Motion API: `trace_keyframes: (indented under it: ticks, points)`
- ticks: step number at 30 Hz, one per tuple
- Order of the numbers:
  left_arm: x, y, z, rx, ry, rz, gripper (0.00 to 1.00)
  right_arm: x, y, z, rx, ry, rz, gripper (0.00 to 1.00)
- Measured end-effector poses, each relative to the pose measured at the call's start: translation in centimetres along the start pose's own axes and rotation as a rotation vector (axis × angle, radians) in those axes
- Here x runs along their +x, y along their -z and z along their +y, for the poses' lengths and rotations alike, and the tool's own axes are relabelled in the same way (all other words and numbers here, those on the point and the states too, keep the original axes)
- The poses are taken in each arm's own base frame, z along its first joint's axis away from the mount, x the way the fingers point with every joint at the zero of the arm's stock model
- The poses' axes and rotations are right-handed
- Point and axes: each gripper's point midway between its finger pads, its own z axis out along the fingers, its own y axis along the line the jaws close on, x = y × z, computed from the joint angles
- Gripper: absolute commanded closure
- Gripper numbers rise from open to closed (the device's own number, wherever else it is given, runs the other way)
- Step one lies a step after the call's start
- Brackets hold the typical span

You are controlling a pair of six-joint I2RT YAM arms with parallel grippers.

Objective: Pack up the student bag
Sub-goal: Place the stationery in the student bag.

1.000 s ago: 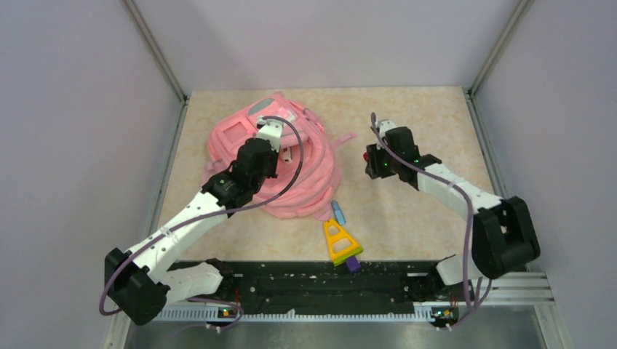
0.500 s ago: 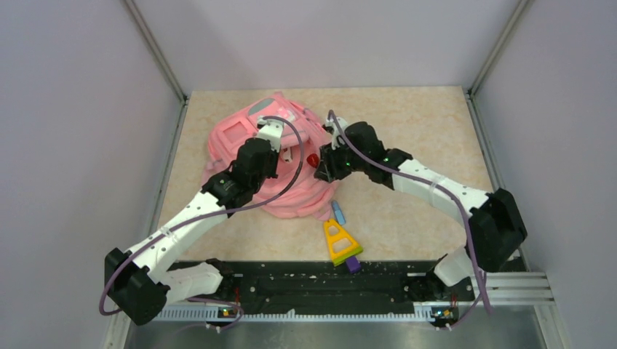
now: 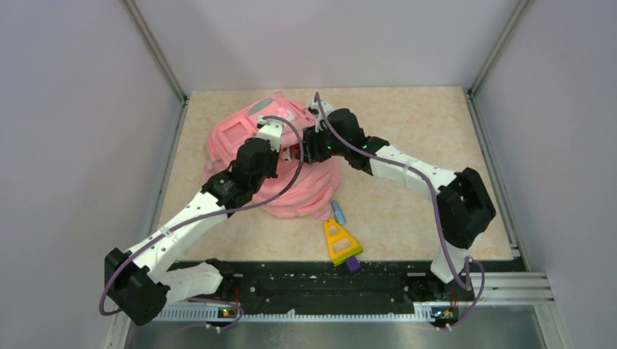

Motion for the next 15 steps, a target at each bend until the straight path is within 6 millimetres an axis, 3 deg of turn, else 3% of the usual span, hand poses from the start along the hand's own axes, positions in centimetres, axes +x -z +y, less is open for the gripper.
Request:
trace_keyframes:
  ticks: [7, 15]
  points:
    - [0.0, 0.0, 0.1, -0.002, 0.002, 0.0, 1.0, 0.8, -4.1, -1.2, 0.048, 0.011, -0.04, 0.87]
    - [-0.1, -0.1, 0.3, -0.009, 0.003, -0.002, 1.0, -0.7, -4.6, -1.2, 0.134, 0.034, -0.131, 0.45]
